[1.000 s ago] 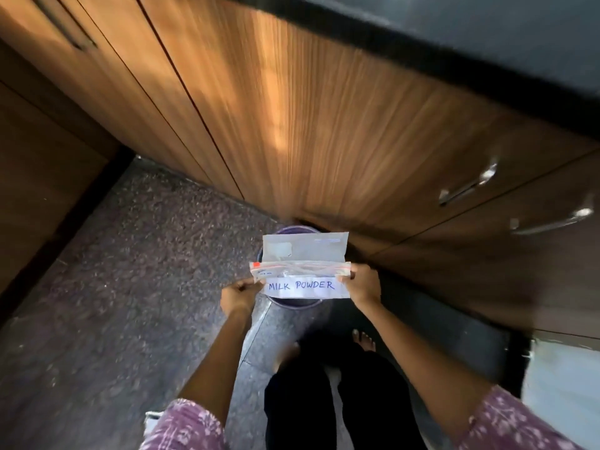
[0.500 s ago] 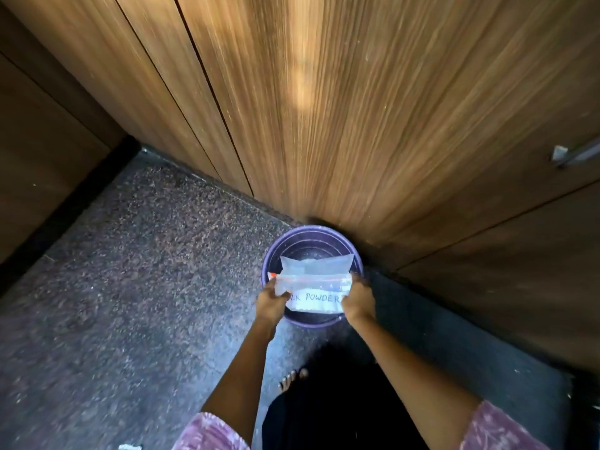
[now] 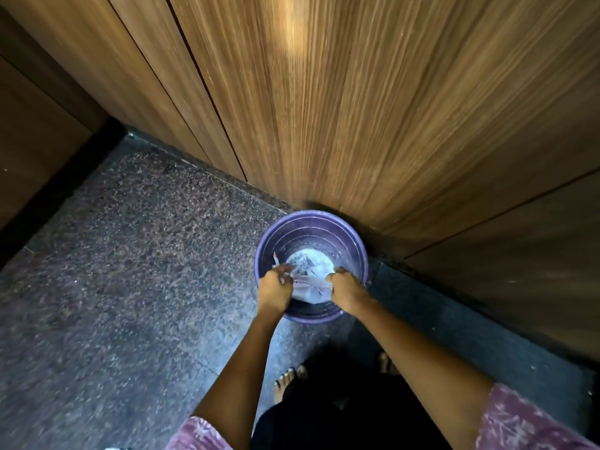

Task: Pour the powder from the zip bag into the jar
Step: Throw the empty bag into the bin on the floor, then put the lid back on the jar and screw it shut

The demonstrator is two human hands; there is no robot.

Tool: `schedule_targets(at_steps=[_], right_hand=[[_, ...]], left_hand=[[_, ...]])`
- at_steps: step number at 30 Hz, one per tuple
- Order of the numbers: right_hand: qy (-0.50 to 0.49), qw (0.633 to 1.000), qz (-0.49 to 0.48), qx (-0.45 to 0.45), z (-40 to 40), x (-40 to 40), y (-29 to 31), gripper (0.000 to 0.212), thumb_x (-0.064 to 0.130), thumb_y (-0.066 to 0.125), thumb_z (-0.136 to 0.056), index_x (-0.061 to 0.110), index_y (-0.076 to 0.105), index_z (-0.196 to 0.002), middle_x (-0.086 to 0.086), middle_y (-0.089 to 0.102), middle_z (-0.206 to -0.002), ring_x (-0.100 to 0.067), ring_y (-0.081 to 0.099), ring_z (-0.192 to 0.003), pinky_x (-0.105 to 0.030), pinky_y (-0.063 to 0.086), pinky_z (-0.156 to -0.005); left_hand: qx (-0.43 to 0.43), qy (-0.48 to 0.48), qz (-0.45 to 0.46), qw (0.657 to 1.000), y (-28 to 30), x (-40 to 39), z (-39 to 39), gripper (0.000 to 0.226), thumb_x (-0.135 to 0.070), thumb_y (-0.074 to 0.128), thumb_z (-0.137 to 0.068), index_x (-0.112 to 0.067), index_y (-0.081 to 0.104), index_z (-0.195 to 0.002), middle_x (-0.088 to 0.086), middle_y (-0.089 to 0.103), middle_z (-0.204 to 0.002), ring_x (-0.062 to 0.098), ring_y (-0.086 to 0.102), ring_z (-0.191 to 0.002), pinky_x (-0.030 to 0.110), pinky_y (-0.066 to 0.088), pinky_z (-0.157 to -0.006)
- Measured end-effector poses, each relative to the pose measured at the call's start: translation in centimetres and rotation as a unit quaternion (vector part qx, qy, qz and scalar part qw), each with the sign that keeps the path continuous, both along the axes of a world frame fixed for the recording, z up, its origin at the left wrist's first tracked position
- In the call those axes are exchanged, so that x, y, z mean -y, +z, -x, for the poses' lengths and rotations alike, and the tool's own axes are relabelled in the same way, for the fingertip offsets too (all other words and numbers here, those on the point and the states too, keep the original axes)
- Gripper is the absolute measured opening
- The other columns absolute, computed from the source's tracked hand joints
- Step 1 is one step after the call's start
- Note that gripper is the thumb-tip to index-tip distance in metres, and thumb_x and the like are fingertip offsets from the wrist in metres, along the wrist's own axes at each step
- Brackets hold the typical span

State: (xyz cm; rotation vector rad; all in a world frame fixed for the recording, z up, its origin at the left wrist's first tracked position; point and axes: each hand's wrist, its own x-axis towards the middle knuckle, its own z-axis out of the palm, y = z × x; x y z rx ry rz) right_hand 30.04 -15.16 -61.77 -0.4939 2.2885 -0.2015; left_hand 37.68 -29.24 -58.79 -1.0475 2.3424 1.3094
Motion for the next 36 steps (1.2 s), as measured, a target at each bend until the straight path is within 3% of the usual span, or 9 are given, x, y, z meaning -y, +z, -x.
schedule_targets(at_steps=[2, 6, 10, 14, 19, 24, 29, 32, 36], right_hand=[[-0.057, 0.997, 0.046, -0.010, -0.3, -0.5, 3.7, 0.033, 0.003, 0.050, -0.089, 0.003, 0.058, -0.121, -0.020, 0.056, -0.128, -0.036, 0.054, -0.116, -0.041, 0.044, -0.100], [-0.175, 0.975, 0.128, -0.039, -1.0, -0.9, 14.6, 0.029, 0.003, 0.049, -0.089, 0.002, 0.064, -0.113, -0.020, 0.066, -0.115, -0.034, 0.059, -0.110, -0.038, 0.046, -0.094], [-0.248, 0.939, 0.221, -0.085, -1.5, -1.2, 29.4, 0.022, 0.005, 0.051, -0.088, 0.003, 0.068, -0.101, -0.020, 0.070, -0.103, -0.035, 0.063, -0.100, -0.041, 0.050, -0.087], [-0.276, 0.901, 0.311, -0.120, -2.2, -2.8, 44.1, 0.026, 0.006, 0.053, -0.086, 0.013, 0.066, -0.106, -0.012, 0.074, -0.090, -0.028, 0.068, -0.085, -0.041, 0.053, -0.083], [-0.339, 0.831, 0.394, -0.198, -2.3, -6.9, 57.8, 0.021, 0.011, 0.060, -0.085, 0.016, 0.068, -0.104, -0.005, 0.073, -0.088, -0.019, 0.069, -0.082, -0.043, 0.056, -0.083], [-0.402, 0.760, 0.429, -0.278, -0.6, -13.1, 64.6, 0.016, 0.012, 0.060, -0.086, 0.017, 0.066, -0.100, -0.002, 0.072, -0.085, -0.014, 0.070, -0.081, -0.042, 0.056, -0.083], [-0.455, 0.712, 0.416, -0.335, 3.0, -20.2, 67.6, 0.009, 0.013, 0.063, -0.085, 0.022, 0.062, -0.087, 0.001, 0.071, -0.082, -0.013, 0.069, -0.080, -0.043, 0.057, -0.081], [-0.480, 0.696, 0.405, -0.348, 5.6, -24.7, 68.0, 0.009, 0.010, 0.062, -0.084, 0.019, 0.063, -0.089, 0.003, 0.071, -0.080, -0.014, 0.069, -0.078, -0.042, 0.056, -0.082], [-0.486, 0.699, 0.389, -0.351, 9.0, -30.2, 67.9, 0.012, 0.009, 0.061, -0.085, 0.021, 0.062, -0.088, 0.002, 0.070, -0.081, -0.015, 0.069, -0.077, -0.042, 0.056, -0.082]], left_hand=[[-0.006, 0.059, -0.024, 0.998, 3.9, -0.4, -0.3, 0.029, -0.004, 0.048, -0.093, -0.006, 0.064, -0.117, 0.017, 0.065, -0.120, 0.032, 0.060, -0.108, 0.028, 0.044, -0.080], [-0.048, 0.079, -0.045, 0.995, 14.9, -2.0, 0.2, 0.022, -0.006, 0.055, -0.093, -0.002, 0.065, -0.111, 0.019, 0.067, -0.115, 0.032, 0.061, -0.107, 0.032, 0.044, -0.087], [-0.138, 0.081, -0.033, 0.987, 29.5, -4.0, 1.1, 0.018, -0.008, 0.057, -0.092, -0.003, 0.069, -0.103, 0.018, 0.072, -0.102, 0.032, 0.065, -0.098, 0.034, 0.047, -0.085], [-0.251, 0.039, -0.061, 0.965, 44.1, -6.6, 1.3, 0.017, -0.004, 0.057, -0.090, -0.007, 0.071, -0.100, 0.000, 0.070, -0.095, 0.017, 0.064, -0.092, 0.009, 0.043, -0.075], [-0.362, -0.042, -0.040, 0.930, 56.8, -9.2, 2.5, 0.016, -0.007, 0.058, -0.090, -0.011, 0.071, -0.098, -0.007, 0.070, -0.095, 0.000, 0.061, -0.081, 0.005, 0.040, -0.071], [-0.415, -0.093, -0.074, 0.902, 62.8, -13.7, 5.8, 0.014, -0.008, 0.058, -0.090, -0.009, 0.070, -0.097, -0.002, 0.070, -0.093, 0.005, 0.058, -0.074, 0.014, 0.042, -0.068], [-0.422, -0.114, -0.095, 0.894, 64.8, -19.4, 10.5, 0.015, -0.011, 0.059, -0.090, -0.009, 0.070, -0.099, -0.004, 0.069, -0.092, -0.004, 0.059, -0.078, 0.002, 0.040, -0.067], [-0.420, -0.107, -0.107, 0.895, 65.1, -22.7, 13.5, 0.014, -0.013, 0.059, -0.090, -0.012, 0.070, -0.100, -0.006, 0.069, -0.093, -0.001, 0.059, -0.082, 0.001, 0.040, -0.069], [-0.409, -0.080, -0.110, 0.902, 64.8, -26.5, 17.4, 0.013, -0.013, 0.060, -0.090, -0.015, 0.067, -0.100, -0.003, 0.069, -0.097, 0.008, 0.061, -0.088, 0.009, 0.042, -0.075]])
